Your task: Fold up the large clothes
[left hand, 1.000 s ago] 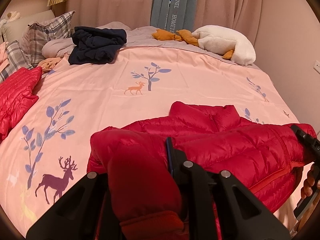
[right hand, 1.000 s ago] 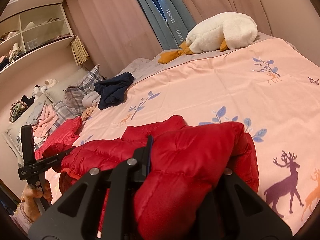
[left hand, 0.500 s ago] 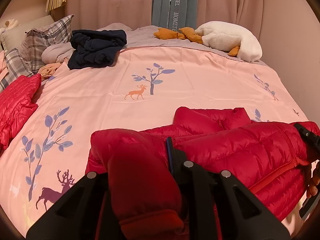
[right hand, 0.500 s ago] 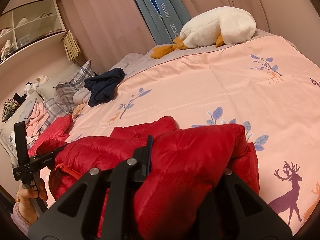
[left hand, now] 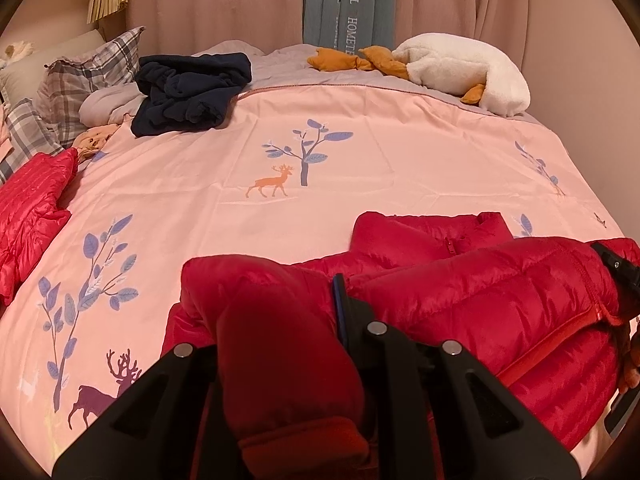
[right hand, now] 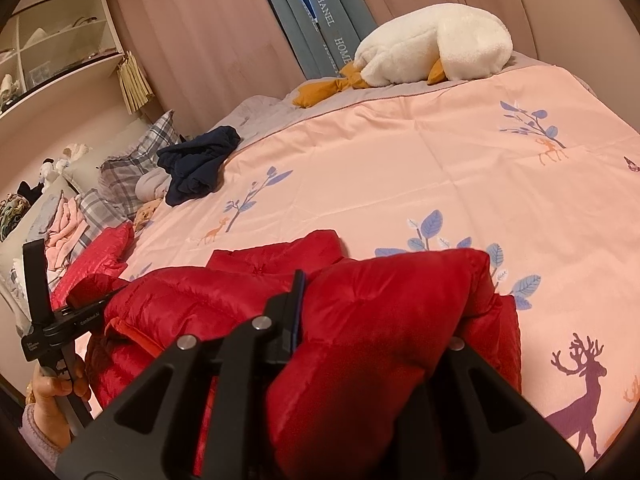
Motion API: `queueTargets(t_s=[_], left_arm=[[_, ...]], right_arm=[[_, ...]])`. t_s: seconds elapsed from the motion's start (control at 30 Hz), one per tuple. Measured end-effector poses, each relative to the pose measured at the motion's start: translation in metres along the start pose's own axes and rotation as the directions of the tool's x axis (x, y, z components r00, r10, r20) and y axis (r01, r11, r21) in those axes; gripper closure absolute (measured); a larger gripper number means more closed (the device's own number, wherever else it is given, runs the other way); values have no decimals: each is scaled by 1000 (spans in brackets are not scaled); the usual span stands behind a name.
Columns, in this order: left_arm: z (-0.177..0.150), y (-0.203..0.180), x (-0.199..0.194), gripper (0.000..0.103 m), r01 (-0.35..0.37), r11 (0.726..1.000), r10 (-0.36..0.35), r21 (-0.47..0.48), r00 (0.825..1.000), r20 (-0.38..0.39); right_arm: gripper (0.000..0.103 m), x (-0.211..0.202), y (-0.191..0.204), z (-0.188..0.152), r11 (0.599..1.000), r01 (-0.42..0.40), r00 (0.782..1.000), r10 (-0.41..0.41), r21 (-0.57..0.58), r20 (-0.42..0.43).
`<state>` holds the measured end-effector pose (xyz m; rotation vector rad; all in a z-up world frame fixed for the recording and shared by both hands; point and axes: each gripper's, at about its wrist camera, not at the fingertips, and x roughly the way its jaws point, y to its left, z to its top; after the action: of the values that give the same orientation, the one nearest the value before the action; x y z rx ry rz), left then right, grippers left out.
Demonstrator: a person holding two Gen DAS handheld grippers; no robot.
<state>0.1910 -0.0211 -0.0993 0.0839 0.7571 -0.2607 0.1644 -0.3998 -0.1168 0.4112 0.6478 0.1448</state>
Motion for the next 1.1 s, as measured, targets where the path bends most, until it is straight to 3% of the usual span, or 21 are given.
queueTargets(t_s=[1.1], left_arm=[[1,2,33,86,-4,1000,4,-6,998,-58]], right_arm=[[88,27,-8,3,1000,16,998,-15,14,-55]])
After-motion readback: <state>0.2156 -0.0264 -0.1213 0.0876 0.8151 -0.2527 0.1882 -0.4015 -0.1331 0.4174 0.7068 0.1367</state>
